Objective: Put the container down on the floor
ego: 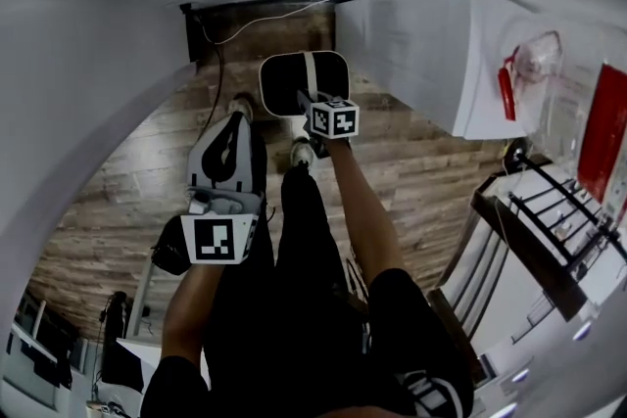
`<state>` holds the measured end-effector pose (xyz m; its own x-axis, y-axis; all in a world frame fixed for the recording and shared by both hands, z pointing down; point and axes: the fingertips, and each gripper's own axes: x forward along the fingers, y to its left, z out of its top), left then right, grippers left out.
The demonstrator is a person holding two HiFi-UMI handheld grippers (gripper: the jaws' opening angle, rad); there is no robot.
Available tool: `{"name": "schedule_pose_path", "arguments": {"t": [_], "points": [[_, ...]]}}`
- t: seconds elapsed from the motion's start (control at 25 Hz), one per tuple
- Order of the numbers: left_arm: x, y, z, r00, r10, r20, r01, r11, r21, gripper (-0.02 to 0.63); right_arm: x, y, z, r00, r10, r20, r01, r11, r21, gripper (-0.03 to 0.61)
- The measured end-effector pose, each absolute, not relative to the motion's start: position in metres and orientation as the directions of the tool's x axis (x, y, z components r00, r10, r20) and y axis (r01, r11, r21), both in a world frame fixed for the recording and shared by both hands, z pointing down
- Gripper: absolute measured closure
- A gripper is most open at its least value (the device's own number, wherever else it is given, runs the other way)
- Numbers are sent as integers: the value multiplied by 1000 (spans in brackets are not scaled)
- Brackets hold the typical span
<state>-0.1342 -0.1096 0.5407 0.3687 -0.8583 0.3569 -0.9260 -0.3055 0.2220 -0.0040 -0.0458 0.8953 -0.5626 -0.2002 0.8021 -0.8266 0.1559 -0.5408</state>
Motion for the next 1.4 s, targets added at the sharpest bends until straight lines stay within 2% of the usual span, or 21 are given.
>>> {"name": "schedule_pose_path", "arguments": {"t": [0.44,0.84,1.4], "points": [[-144,-127,585,374,-849,374,-922,-298,246,588,-12,-107,971,-578,-265,772,-816,159,-557,546],[-152,-134,623,357,-848,391,-928,-274,253,587,-18,-137,1027,-573,-266,775,-819,183,-543,546],[-134,-141,647,371,-838,401,-925,-294,242,588,20,-161,1057,-546,-296,784,-838,179,-516,546]]}}
